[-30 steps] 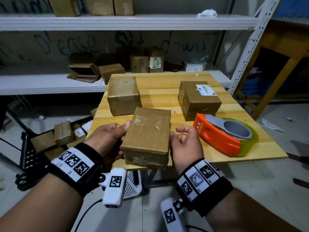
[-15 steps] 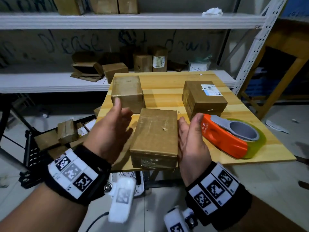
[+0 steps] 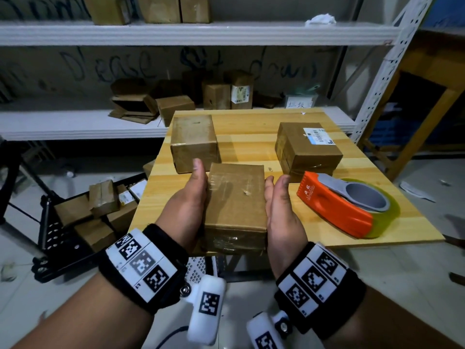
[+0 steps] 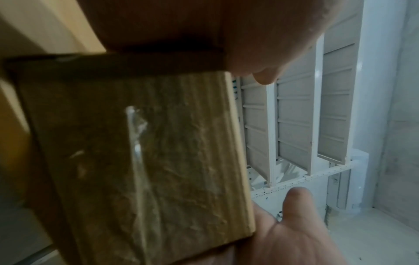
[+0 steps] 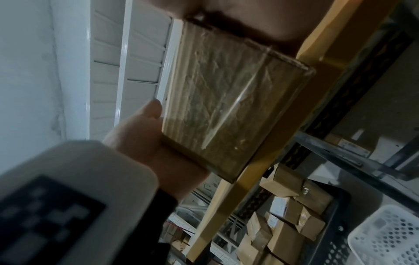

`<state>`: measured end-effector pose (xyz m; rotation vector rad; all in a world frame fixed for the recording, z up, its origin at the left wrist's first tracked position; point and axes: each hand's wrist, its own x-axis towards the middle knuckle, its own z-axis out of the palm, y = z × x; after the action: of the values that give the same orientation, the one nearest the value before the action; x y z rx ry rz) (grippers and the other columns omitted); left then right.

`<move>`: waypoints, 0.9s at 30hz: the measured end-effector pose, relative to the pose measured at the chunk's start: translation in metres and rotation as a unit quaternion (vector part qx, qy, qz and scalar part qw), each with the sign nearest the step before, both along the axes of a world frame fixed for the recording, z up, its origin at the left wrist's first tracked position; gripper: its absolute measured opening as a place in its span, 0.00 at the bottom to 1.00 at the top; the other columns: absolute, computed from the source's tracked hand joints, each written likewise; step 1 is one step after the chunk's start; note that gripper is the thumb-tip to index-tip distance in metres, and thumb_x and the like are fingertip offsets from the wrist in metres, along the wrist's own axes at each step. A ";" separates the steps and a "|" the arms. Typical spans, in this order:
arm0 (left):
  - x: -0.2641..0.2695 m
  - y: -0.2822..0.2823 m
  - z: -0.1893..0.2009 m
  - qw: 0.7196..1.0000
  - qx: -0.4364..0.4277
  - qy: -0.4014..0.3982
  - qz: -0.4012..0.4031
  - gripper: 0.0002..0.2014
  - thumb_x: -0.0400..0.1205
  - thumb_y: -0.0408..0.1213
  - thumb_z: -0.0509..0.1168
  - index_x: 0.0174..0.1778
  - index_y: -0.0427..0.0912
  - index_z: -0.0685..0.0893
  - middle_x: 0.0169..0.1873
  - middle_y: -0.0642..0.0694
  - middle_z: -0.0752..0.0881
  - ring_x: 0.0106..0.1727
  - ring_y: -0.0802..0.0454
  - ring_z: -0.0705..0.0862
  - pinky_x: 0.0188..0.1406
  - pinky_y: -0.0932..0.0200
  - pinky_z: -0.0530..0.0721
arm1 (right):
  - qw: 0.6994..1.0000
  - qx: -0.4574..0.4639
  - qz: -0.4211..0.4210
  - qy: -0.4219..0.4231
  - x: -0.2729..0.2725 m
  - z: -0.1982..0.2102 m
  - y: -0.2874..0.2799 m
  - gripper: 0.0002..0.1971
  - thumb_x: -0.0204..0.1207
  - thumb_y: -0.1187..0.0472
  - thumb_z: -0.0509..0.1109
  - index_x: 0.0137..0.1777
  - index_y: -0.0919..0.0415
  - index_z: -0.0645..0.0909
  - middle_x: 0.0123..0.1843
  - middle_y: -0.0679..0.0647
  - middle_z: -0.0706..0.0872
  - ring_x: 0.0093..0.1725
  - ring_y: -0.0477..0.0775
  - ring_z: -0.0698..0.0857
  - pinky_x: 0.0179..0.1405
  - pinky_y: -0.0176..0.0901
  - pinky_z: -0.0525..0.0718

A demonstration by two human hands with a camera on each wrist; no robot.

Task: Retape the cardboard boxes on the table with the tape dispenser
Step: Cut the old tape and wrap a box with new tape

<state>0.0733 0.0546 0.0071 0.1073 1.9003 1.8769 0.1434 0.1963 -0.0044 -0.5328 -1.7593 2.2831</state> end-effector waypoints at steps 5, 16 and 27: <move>0.001 0.002 -0.005 1.000 0.016 -0.023 0.003 0.48 0.65 0.88 0.57 0.63 0.54 0.91 0.58 0.37 0.93 0.60 0.33 0.92 0.70 0.28 0.82 | 0.994 -0.009 -0.018 -0.105 -0.006 -0.021 -0.002 0.74 0.31 0.01 0.53 0.83 0.36 0.74 0.85 0.54 0.77 0.85 0.63 0.73 0.86 0.71 0.66; 0.000 0.007 -0.009 0.998 0.052 -0.017 0.033 0.21 0.86 0.49 0.69 0.73 0.47 0.80 0.60 0.36 0.92 0.55 0.35 0.93 0.53 0.40 0.90 | 0.996 0.006 0.053 -0.077 -0.001 -0.017 0.007 0.41 0.38 0.04 0.60 0.45 0.26 0.90 0.57 0.55 0.96 0.61 0.62 0.93 0.71 0.67 0.85; -0.005 0.008 -0.011 0.998 0.052 0.017 0.016 0.21 0.78 0.37 0.72 0.68 0.47 0.84 0.57 0.34 0.92 0.58 0.28 0.91 0.61 0.26 0.88 | 0.997 -0.022 0.060 -0.041 0.001 -0.012 0.010 0.36 0.50 0.15 0.61 0.46 0.35 0.92 0.52 0.54 0.97 0.52 0.56 0.96 0.62 0.60 0.90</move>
<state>0.0685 0.0630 -0.0036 0.1446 1.8361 2.0085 0.1447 0.2066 -0.0168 -0.5505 -1.8295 2.4191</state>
